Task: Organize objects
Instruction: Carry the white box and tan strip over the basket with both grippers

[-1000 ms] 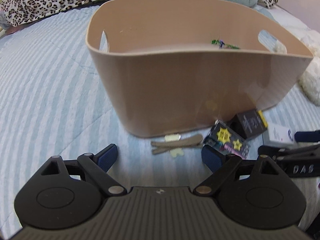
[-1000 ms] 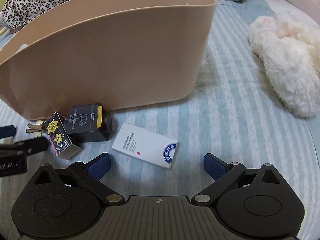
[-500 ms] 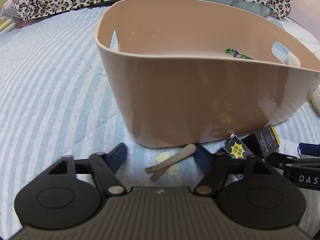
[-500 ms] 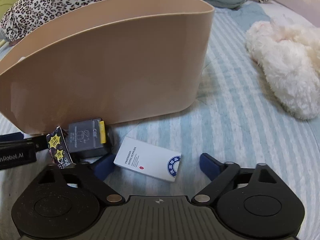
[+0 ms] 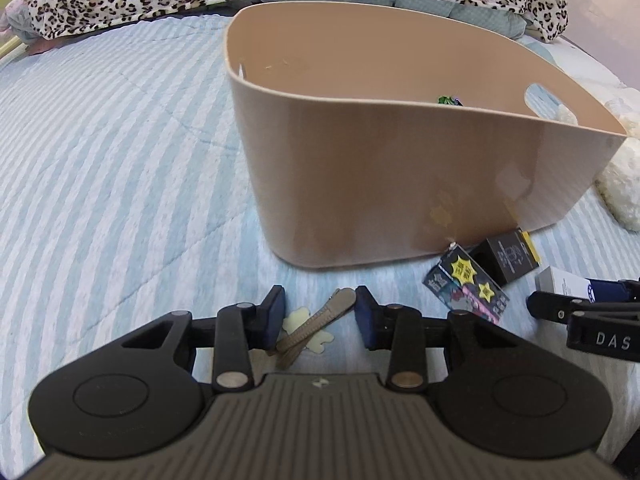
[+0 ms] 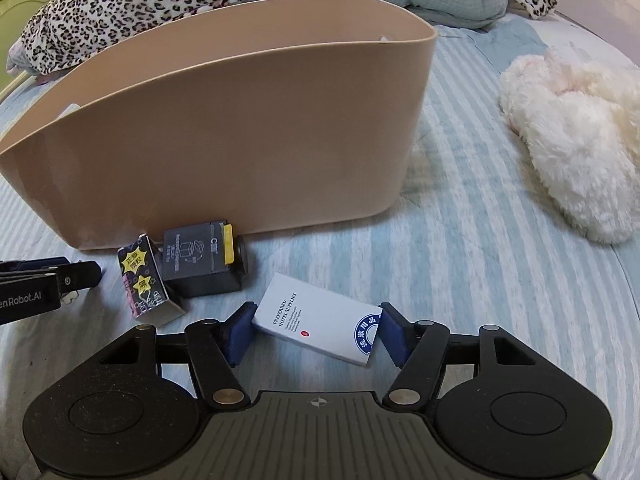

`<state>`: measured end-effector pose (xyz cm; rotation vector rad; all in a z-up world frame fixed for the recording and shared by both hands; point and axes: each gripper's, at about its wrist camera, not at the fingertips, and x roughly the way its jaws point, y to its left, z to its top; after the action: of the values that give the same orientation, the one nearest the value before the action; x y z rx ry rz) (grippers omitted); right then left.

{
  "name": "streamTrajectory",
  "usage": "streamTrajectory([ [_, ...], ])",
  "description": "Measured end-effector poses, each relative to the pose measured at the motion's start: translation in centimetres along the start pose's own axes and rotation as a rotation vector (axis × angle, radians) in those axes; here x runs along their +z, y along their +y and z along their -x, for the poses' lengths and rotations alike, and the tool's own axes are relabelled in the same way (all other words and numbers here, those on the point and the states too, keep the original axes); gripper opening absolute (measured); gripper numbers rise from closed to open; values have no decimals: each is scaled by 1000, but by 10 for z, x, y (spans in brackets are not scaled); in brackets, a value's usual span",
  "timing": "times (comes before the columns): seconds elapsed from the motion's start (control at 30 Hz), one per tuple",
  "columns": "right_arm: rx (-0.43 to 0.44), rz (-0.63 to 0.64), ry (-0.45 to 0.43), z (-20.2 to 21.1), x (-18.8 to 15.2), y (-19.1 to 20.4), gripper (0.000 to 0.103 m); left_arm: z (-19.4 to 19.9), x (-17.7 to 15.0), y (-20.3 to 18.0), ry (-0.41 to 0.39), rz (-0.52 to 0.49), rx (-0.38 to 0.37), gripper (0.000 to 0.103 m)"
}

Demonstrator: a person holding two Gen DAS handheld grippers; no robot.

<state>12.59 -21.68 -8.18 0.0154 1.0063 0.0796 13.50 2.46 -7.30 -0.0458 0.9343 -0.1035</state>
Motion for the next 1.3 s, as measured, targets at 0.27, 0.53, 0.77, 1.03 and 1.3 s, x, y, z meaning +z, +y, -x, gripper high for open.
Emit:
streamTrajectory([
  [0.27, 18, -13, -24, 21, -4, 0, 62, 21, -13, 16, 24, 12, -10, 11],
  [0.53, 37, -20, -57, 36, -4, -7, 62, 45, -14, 19, -2, 8, -16, 11],
  [0.77, 72, -13, -141, 76, 9, -8, 62, 83, 15, 1, -116, -45, -37, 11],
  [1.03, 94, 11, -283, 118, 49, -9, 62, 119, 54, -15, -242, -58, -77, 11],
  [1.3, 88, 37, -375, 126, 91, -4, 62, 108, 97, -24, -300, -68, -45, 11],
])
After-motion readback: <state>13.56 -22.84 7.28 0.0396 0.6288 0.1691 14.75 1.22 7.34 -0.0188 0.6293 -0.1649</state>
